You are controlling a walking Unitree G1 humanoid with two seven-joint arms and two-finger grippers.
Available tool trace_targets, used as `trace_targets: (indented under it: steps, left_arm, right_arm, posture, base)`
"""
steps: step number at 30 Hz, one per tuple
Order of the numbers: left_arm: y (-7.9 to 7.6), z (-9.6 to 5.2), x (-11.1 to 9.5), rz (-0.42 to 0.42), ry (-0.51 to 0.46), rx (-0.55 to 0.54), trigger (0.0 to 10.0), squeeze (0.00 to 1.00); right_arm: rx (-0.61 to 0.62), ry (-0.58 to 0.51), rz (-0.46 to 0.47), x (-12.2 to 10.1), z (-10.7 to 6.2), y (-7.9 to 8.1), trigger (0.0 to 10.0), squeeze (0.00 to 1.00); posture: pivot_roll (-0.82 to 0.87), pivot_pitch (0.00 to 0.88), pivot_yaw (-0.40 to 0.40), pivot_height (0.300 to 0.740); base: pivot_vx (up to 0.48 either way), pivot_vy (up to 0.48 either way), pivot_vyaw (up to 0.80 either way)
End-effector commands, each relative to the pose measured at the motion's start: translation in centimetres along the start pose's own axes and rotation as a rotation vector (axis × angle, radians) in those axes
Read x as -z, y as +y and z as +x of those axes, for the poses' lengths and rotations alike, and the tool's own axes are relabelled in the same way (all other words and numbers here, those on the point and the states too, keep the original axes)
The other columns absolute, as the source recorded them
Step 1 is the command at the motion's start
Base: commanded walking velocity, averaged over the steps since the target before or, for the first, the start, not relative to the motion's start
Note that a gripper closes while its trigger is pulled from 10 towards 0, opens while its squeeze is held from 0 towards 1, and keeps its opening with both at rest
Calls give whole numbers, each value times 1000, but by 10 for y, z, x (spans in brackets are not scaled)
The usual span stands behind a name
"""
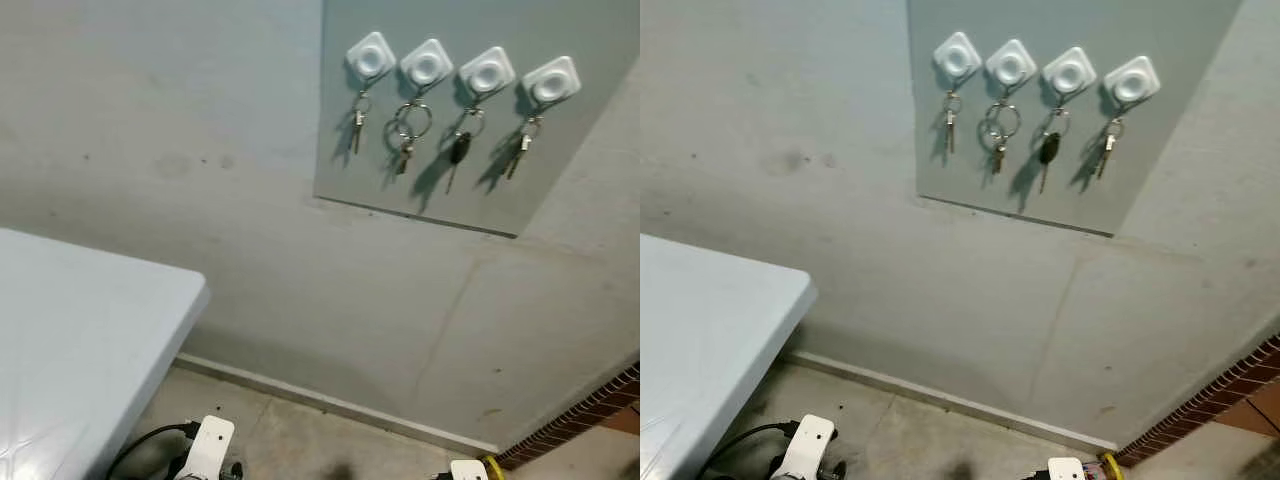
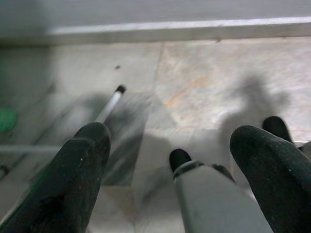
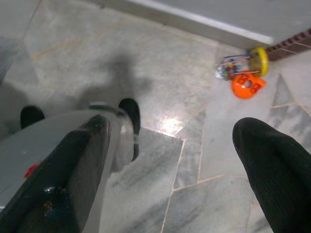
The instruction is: Hang keys on a hook
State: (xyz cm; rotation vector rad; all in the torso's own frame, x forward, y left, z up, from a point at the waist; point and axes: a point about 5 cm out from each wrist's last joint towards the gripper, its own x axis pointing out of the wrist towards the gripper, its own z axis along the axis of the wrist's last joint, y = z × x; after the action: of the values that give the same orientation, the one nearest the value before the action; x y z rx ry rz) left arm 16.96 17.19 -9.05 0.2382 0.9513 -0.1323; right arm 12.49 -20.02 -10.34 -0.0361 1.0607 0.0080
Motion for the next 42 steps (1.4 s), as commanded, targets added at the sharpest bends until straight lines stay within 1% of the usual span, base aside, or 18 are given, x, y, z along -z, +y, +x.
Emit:
trace_targets:
  steps: [1,14,17,19,22,25,32,34,42]
  left_arm:
    - [2,0,-1,4,-2,-4,10000,0]
    - [1,0,-1,8,-3,11,10000,0]
    - [1,0,0,40,3,11,10000,0]
    - [1,0,0,24,0,11,10000,0]
    - [1,0,0,26,1,10,10000,0]
    - [1,0,-1,9,0,6,10000,0]
    - [1,0,0,2,1,6,10000,0]
    - [1,0,-1,5,1,5,10000,0]
    - [2,0,0,4,0,5,10000,0]
  right_arm:
    - [3,10,6,2,0,2,10000,0]
    - [5,19,4,4,-1,0,10000,0]
    - [5,20,2,5,-1,0,10000,0]
    - [5,22,2,5,-1,0,10000,0]
    - [5,24,1,6,-1,0,10000,0]
    - [6,29,0,8,-1,-1,10000,0]
    - [9,33,1,9,-2,-1,10000,0]
    - [14,28,6,9,-2,-2,10000,0]
    - [20,47,0,14,-3,-3,10000,0]
  posture:
    - [-9,0,12,740]
    - [-7,0,5,740]
    - [-7,0,5,740]
    - [-8,0,4,740]
    - [-9,0,5,740]
    - [-10,0,6,740]
    - [-11,0,5,740]
    - [-11,0,4,732]
    - [-9,0,2,732]
  base:
    - [0,0,-594]
    - [0,0,-578]
    - [0,0,-571]
    - [0,-480,-569]
    - [0,-480,-567]
    - [0,0,-550]
    - [0,0,-533]
    - [0,0,0]
    - [0,0,0]
